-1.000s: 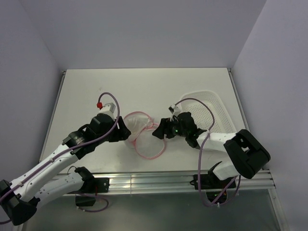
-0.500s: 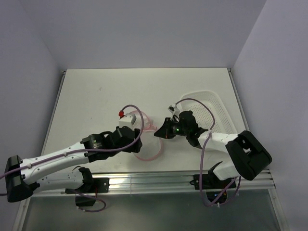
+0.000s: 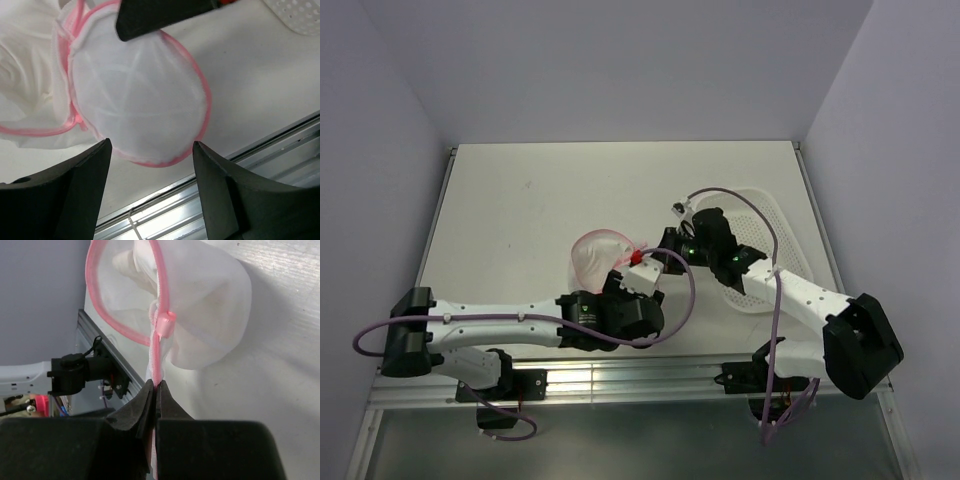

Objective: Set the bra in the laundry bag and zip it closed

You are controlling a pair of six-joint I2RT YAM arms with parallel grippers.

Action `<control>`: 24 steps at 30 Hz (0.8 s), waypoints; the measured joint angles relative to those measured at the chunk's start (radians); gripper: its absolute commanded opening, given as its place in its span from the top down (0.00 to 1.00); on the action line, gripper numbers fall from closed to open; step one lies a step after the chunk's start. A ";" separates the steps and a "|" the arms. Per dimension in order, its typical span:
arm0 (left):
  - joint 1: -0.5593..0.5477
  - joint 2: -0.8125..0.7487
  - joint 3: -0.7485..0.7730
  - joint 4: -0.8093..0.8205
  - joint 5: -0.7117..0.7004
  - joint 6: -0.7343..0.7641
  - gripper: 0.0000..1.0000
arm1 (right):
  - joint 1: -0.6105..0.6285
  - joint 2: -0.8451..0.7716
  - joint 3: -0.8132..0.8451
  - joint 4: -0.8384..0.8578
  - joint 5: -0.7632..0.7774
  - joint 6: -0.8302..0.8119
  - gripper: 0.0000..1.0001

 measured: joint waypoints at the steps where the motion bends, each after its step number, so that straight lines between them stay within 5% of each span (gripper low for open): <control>1: -0.018 0.024 0.016 -0.005 -0.016 0.008 0.27 | 0.000 -0.006 0.014 -0.025 0.006 0.006 1.00; 24: -0.147 0.308 0.181 -0.020 -0.238 0.108 0.27 | 0.000 -0.027 0.051 -0.214 0.040 0.101 1.00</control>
